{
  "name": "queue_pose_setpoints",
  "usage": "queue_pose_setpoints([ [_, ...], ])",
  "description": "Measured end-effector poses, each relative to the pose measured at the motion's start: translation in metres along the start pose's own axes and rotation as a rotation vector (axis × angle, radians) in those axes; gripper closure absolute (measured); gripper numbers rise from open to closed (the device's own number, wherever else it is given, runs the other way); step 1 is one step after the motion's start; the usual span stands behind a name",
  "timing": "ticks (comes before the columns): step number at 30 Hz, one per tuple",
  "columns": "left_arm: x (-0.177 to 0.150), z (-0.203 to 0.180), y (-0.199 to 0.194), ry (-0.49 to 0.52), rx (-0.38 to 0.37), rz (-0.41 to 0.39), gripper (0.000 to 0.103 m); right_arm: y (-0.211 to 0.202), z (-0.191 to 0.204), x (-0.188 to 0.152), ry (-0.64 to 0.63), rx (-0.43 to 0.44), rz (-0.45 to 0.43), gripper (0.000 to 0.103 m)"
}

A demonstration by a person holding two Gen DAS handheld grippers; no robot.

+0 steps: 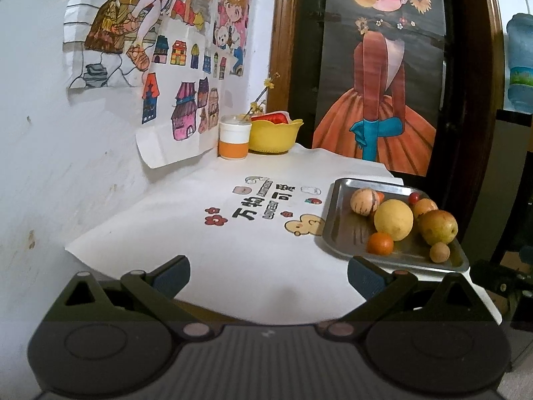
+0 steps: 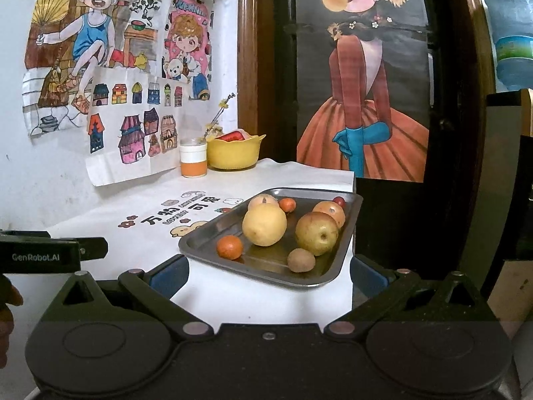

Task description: Organize fruits

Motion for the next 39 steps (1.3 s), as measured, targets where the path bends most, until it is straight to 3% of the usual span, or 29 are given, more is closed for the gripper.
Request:
queue_pose_setpoints([
  [9, -0.013, 0.011, -0.009, 0.001, -0.002, -0.031, 0.0, -0.007, 0.009, -0.013, 0.019, -0.009, -0.027, 0.001],
  [18, -0.02, 0.016, -0.008, -0.014, -0.003, -0.01, 0.0, -0.012, 0.007, -0.018, 0.045, -0.039, -0.047, 0.001],
  [39, -0.026, 0.01, -0.009, 0.009, -0.014, -0.007, 0.0, -0.008, 0.015, -0.028, 0.035, -0.025, -0.018, 0.001],
])
Point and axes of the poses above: each gripper's, at about its wrist camera, not at the fingertips, and y roughly the way its jaws point, z to its left, x to its top, the point moved 5 cm from there along y, roughly the way its jaws point, and after that the axes turned 13 degrees about -y, right-handed, at the moved point
